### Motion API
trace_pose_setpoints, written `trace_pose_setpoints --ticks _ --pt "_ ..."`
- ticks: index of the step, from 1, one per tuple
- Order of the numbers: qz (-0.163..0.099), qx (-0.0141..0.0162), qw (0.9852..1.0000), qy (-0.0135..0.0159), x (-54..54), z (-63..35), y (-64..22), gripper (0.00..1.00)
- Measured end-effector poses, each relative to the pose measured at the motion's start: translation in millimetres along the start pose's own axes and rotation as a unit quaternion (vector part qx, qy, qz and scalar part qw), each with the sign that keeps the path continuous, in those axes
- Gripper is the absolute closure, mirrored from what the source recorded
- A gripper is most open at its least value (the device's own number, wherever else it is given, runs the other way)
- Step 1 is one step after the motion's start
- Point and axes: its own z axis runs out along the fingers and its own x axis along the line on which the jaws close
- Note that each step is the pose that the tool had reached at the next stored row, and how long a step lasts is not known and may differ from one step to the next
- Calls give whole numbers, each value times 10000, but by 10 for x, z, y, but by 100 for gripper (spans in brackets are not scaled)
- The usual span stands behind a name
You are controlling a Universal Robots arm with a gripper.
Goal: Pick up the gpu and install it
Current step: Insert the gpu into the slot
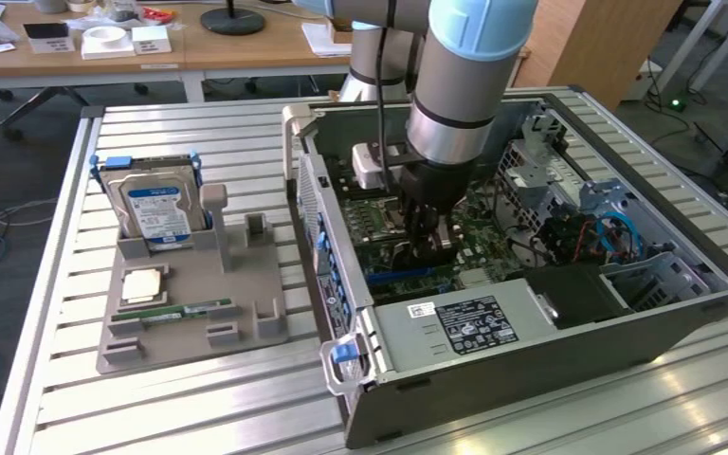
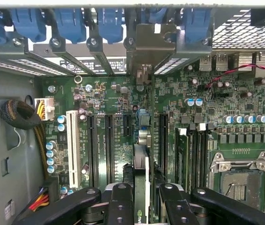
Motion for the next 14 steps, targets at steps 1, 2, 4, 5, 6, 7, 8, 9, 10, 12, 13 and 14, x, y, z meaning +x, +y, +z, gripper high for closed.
trace_pose_setpoints --ticks 1,2,4,5,6,7,8,9,10,12,13,14 --pt "0 0 10000 0 0 0 1 74" --pt "1 0 10000 0 0 1 3 74" --pt "0 -1 10000 1 1 2 5 74" --pt "0 -1 10000 1 1 4 6 74" --pt "1 0 10000 1 0 4 6 74" --pt "1 0 10000 1 0 4 6 74" --pt "1 0 10000 0 0 5 7 74" --pt "1 0 10000 0 0 5 7 74" --pt "1 0 10000 0 0 5 7 74" --pt "1 0 10000 -1 1 11 7 74" --pt "1 0 10000 0 2 14 8 74" --pt "2 0 10000 0 2 16 8 74"
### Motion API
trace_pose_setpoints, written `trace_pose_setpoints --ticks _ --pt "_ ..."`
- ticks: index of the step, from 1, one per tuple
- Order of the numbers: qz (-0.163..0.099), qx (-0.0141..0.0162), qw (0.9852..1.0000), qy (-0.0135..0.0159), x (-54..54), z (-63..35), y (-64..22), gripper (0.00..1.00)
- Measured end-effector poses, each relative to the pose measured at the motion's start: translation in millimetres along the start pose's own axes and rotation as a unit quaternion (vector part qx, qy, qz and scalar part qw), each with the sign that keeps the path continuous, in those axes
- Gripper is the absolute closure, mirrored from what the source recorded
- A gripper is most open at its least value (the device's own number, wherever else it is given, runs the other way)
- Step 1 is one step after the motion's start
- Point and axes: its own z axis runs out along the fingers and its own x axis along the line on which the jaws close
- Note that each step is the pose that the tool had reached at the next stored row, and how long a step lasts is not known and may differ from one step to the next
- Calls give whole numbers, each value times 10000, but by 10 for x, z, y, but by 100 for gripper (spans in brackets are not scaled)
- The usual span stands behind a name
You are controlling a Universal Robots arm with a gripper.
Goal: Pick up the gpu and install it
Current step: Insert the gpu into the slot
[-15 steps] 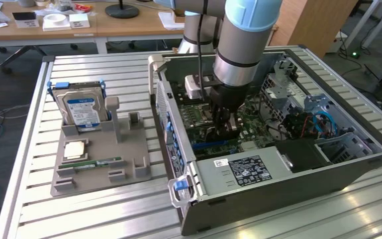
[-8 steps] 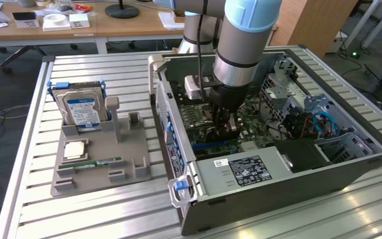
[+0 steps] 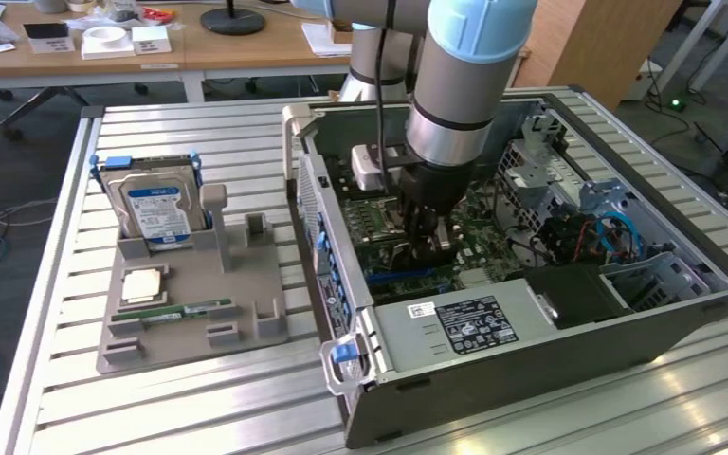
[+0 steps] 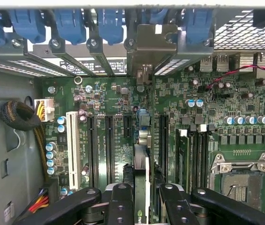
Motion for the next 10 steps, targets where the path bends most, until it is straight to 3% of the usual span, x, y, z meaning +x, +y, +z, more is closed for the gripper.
trace_pose_setpoints --ticks 10 --pt "-1 -1 10000 1 1 15 0 74"
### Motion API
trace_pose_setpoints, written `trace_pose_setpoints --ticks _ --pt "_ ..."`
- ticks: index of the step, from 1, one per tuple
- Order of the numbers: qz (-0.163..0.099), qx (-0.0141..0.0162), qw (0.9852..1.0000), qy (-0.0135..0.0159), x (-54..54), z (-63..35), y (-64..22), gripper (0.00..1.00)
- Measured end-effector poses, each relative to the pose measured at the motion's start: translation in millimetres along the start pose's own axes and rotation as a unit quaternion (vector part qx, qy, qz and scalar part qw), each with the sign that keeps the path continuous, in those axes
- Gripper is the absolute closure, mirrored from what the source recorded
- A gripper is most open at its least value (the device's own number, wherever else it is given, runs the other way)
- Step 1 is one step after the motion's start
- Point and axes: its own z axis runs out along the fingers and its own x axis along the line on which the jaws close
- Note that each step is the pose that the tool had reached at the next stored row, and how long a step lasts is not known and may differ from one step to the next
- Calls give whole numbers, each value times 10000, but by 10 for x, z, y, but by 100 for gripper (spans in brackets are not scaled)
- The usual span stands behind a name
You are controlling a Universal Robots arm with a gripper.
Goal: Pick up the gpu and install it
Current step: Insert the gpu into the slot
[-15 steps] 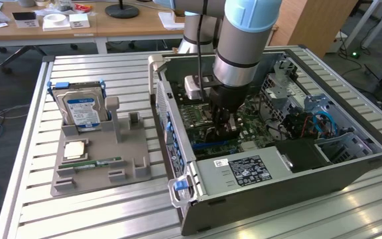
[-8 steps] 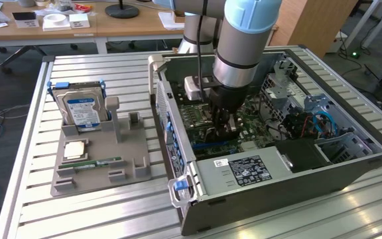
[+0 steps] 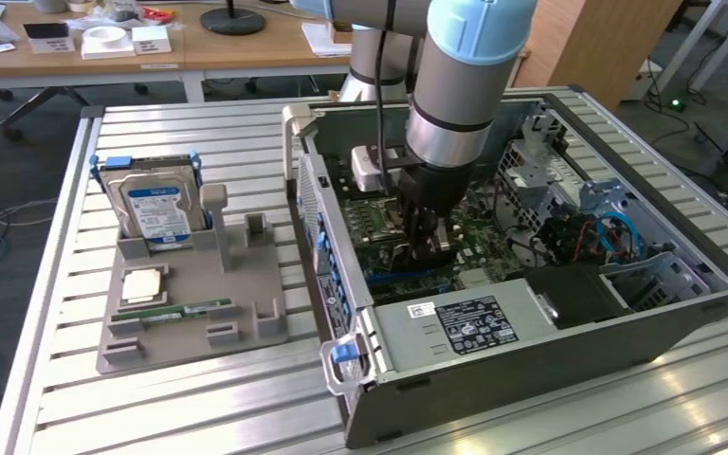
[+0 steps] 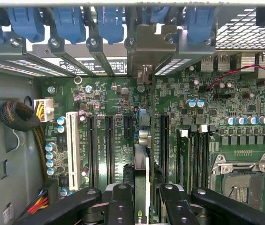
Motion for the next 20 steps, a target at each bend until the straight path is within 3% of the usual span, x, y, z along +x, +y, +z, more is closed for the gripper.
trace_pose_setpoints --ticks 20 --pt "0 1 10000 -1 0 2 0 74"
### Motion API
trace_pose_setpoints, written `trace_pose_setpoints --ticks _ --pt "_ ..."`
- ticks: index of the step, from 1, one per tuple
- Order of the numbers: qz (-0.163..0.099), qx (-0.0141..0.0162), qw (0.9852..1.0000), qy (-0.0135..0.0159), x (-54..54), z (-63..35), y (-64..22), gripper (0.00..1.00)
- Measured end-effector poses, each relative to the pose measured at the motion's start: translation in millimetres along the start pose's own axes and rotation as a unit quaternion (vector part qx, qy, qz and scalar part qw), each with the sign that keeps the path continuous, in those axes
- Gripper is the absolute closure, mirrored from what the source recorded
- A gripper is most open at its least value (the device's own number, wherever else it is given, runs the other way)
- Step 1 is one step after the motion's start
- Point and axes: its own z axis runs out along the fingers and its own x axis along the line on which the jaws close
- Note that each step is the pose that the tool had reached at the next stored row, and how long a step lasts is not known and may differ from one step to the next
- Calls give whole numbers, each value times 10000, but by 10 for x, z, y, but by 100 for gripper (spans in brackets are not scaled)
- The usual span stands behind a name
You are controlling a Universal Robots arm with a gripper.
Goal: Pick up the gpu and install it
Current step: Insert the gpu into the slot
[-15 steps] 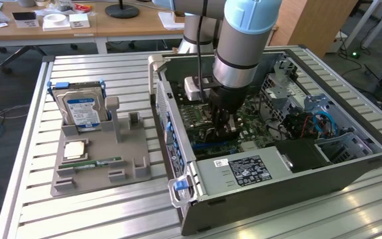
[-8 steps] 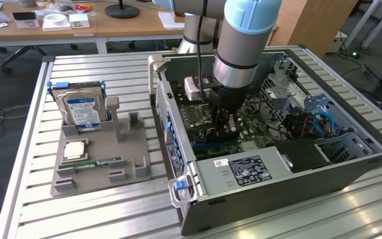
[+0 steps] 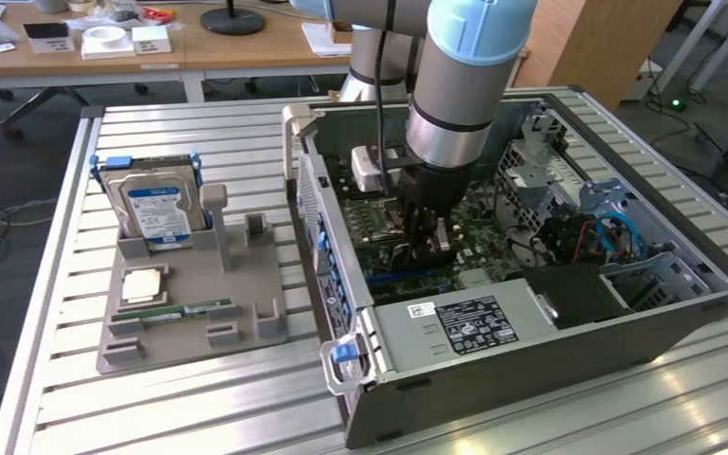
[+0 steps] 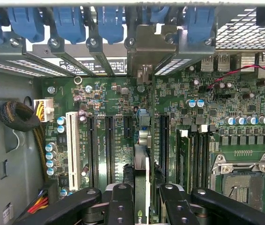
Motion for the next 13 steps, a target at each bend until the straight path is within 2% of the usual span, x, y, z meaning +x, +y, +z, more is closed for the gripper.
trace_pose_setpoints --ticks 11,13 --pt "-3 1 10000 -12 -1 -27 -1 74" --pt "-6 1 10000 -27 -1 -30 -1 74"
